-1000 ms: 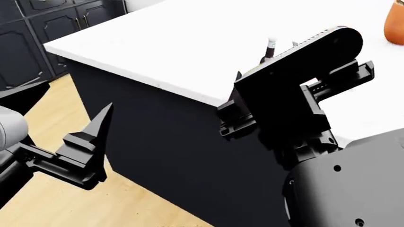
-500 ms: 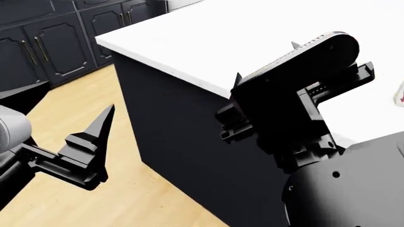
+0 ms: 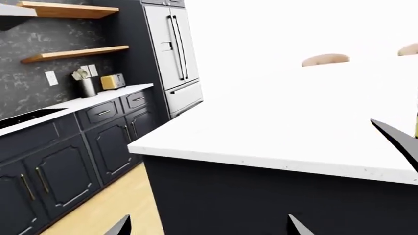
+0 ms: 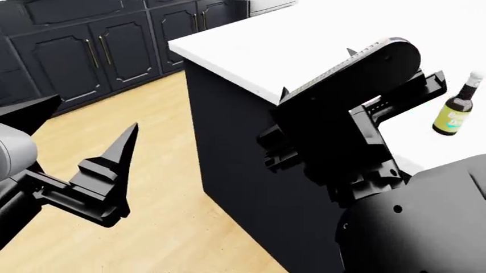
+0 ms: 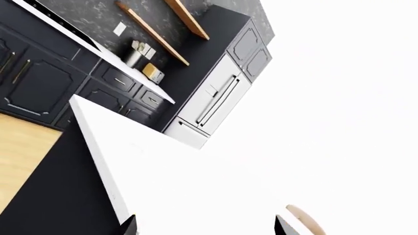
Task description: Move the drinks to the dining counter.
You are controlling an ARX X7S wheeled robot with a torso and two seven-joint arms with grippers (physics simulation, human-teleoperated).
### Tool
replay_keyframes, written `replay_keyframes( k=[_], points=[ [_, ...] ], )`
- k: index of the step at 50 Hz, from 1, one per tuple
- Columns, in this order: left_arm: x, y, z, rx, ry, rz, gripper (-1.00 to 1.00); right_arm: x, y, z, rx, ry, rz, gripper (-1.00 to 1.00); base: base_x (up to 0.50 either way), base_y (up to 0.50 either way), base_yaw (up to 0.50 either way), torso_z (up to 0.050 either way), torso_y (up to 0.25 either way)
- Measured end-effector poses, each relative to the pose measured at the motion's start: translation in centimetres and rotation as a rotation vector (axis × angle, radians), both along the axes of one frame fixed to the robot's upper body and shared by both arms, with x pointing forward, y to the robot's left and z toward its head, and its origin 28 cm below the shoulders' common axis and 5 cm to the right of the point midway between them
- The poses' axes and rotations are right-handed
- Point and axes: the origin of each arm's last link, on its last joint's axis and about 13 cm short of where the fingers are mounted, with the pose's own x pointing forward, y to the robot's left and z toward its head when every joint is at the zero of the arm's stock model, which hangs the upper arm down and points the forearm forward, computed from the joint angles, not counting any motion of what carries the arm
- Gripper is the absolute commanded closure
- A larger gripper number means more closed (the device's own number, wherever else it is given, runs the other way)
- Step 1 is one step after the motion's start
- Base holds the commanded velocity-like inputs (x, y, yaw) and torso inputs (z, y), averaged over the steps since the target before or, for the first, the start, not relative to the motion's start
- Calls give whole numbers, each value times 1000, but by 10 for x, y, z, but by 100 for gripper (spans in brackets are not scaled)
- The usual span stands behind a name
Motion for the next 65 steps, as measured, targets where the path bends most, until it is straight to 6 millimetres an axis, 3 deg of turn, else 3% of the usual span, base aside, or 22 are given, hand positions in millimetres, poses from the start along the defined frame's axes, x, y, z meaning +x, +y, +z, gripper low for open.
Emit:
replay_keyframes(
  k=[65],
  points=[
    [0,-1,1,9,1,-5,-100,-1,-1,-2,-19,-3,-2,-100,-59,-95,500,0,0]
  ],
)
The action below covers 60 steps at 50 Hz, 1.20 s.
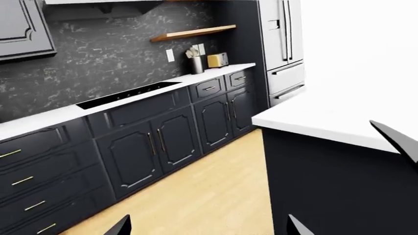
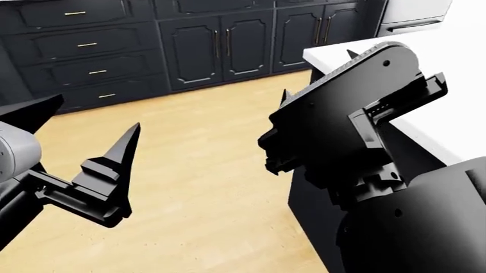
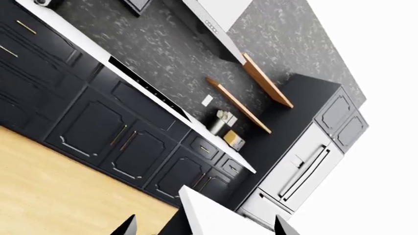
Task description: Move the drinks to the dining counter.
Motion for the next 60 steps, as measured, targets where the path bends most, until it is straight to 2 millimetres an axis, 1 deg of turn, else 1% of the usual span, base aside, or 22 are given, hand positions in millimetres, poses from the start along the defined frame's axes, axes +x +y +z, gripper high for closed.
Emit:
replay_keyframes(
  k=[41,60],
  points=[
    [0,-1,-3,6,6,-4,-100,-2,-1,-2,-4,4,2,-100,-28,-121,500,0,0],
    [0,0,-1,9,1,-5,-100,-1,1,0,-9,5,13,-100,-5,-130,500,0,1]
  ],
)
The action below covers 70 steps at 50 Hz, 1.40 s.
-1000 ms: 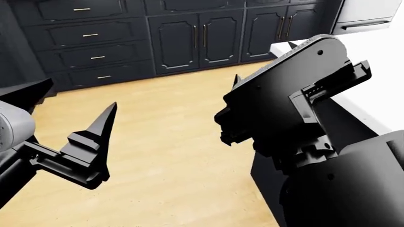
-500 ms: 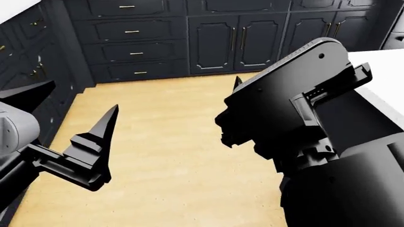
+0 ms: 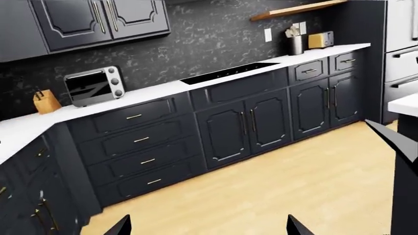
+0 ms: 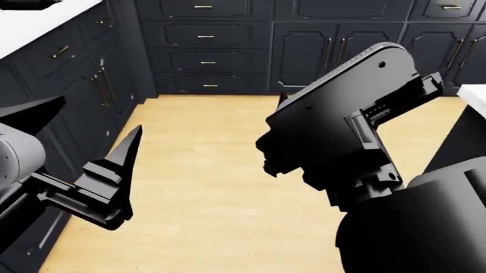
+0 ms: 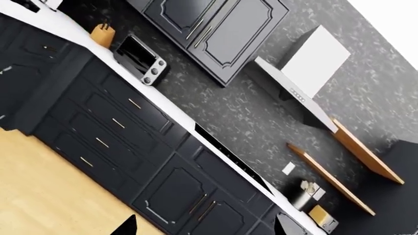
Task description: Move the drinks to the dining counter.
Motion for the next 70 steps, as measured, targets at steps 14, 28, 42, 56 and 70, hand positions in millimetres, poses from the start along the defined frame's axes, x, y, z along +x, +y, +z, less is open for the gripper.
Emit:
replay_keyframes(
  k=[14,28,42,56,70],
  points=[
    [0,0,0,3,1,-1,-100,0,0,0,-2,2,2,-100,8,-133,500,0,1],
    [1,-1,-1,5,3,-2,-100,0,-1,-1,-2,3,-1,-100,19,-131,500,0,0],
    [1,-1,-2,6,5,-4,-100,0,-2,-2,-1,5,-3,-100,32,-132,500,0,1],
    [1,-1,-1,8,3,-4,-100,1,0,-2,-4,8,3,-100,54,-161,441,0,0],
    [2,-1,-2,10,4,-4,-100,1,0,-2,-8,5,5,-100,89,-218,307,0,1]
  ],
)
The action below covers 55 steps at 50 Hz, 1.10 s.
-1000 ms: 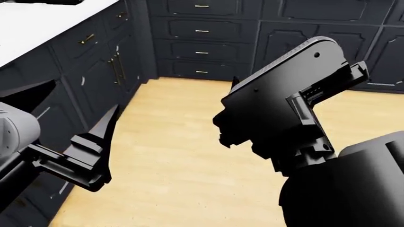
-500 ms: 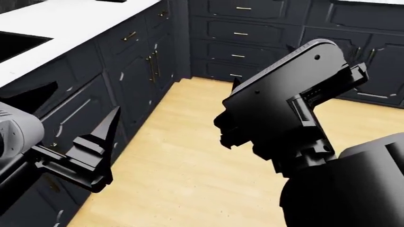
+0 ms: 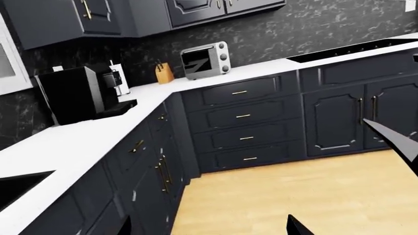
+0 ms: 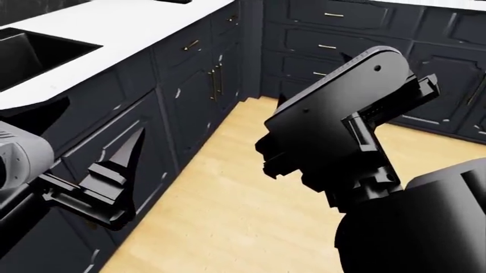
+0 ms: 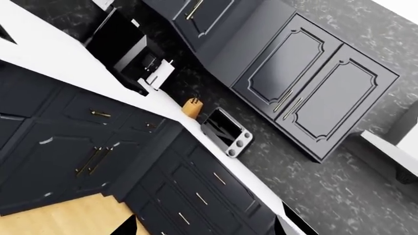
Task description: Move the drinks to the dining counter.
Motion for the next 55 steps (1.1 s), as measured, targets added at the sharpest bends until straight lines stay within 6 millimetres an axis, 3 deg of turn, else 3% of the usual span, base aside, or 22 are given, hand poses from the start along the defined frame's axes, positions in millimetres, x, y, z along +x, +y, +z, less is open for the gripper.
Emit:
replay_keyframes(
  k=[22,36,42,55],
  points=[
    [0,0,-1,0,4,0,-100,-1,-1,-2,-7,-2,0,-100,144,-320,91,0,1],
    [1,0,-1,0,5,1,-100,-1,-1,-2,-14,-3,-9,-100,148,-290,472,0,1],
    [1,0,-1,-1,3,3,-100,-1,-1,-1,-2,-4,-4,-100,0,0,36,0,2],
    [1,0,-1,-2,3,2,-100,0,-1,-1,-20,-4,-22,-100,-4,7,500,0,0]
  ],
)
